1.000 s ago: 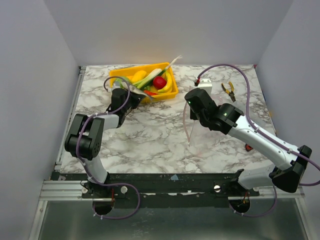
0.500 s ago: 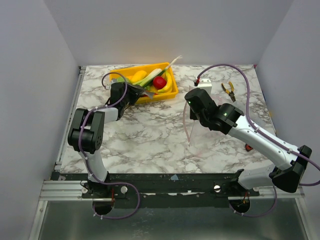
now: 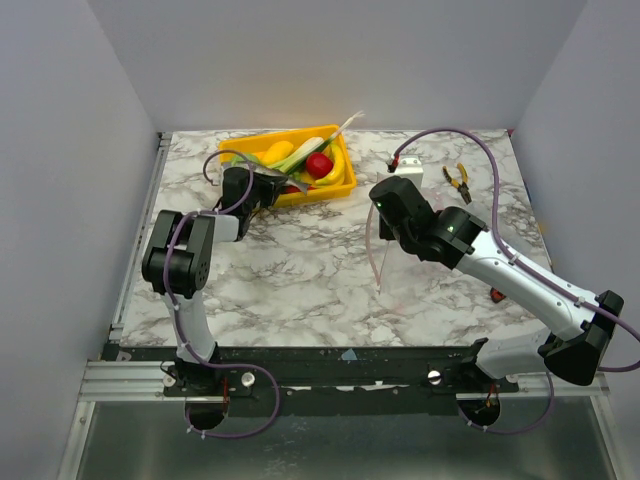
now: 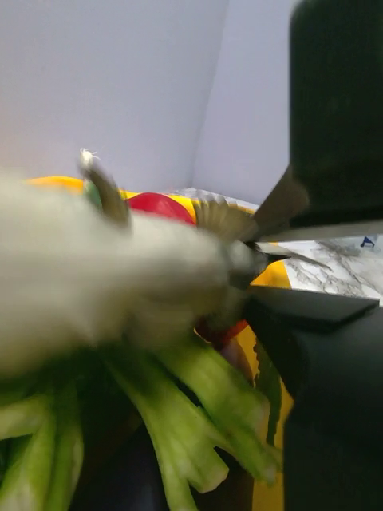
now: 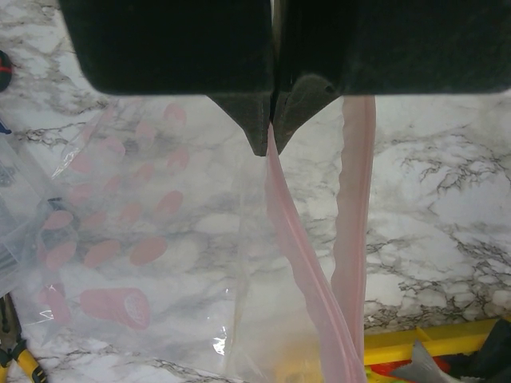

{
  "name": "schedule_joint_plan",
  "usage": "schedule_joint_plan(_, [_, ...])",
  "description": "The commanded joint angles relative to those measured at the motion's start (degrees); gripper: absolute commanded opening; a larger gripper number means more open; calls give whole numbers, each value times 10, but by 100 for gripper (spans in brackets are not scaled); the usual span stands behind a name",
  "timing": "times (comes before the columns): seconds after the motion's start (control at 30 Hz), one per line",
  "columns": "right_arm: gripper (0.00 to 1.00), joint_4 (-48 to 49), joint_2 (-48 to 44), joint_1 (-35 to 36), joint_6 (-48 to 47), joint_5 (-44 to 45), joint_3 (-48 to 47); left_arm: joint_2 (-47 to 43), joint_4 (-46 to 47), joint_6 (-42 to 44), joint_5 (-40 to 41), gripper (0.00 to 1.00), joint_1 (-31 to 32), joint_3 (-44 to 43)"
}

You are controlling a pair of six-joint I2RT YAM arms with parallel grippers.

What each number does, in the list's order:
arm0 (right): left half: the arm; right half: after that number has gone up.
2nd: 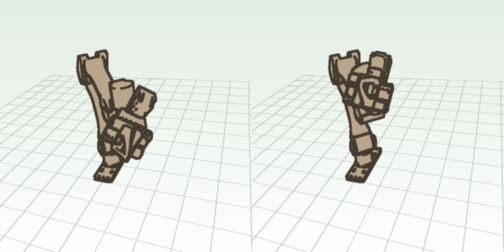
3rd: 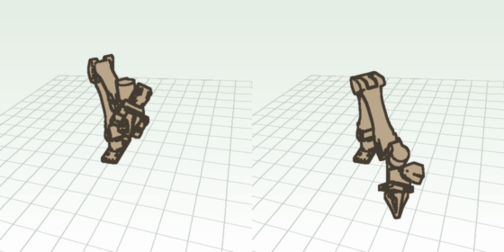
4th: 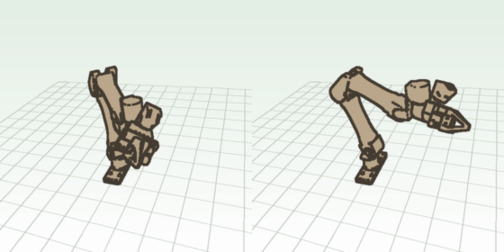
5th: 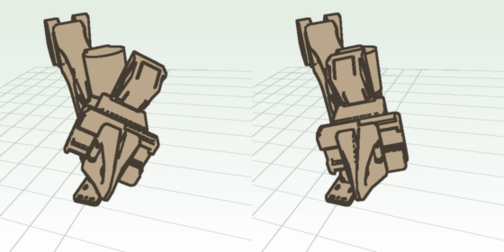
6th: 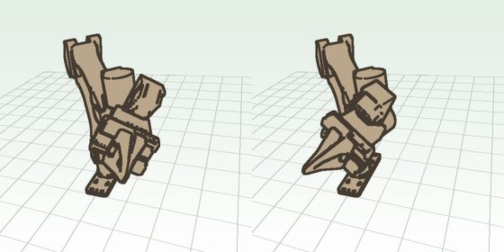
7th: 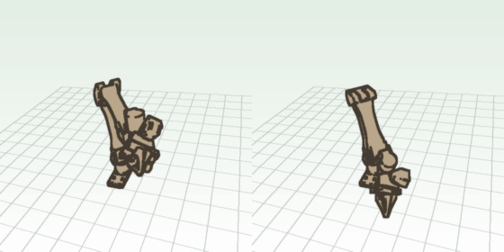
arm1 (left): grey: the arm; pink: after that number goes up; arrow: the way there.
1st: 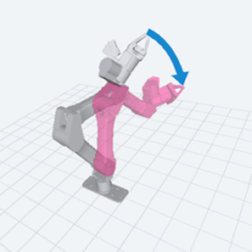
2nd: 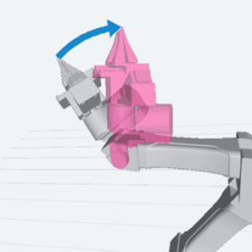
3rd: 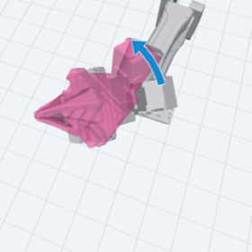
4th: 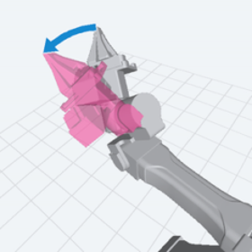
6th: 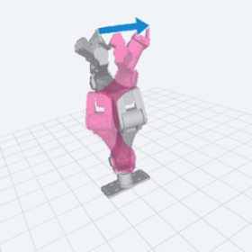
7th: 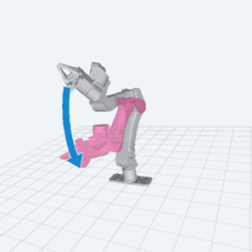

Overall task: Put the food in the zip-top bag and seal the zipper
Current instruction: Pick up the fake fish from the bin.

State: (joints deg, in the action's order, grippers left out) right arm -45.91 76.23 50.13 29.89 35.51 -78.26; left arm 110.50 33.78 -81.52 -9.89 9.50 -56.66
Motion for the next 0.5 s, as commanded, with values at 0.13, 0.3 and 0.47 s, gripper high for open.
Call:
schedule_joint_plan(0.13, [0, 10, -3, -4, -6, -7, 6, -32, 63, 28, -29, 5, -1, 19])
schedule_joint_plan(0.3, [0, 18, -3, -4, -29, 8, 17, -88, 55, 77, -127, 0, 2, 60])
schedule_joint_plan(0.47, [1, 39, -1, -4, -46, 23, 26, -187, -77, 186, -238, 0, 19, 76])
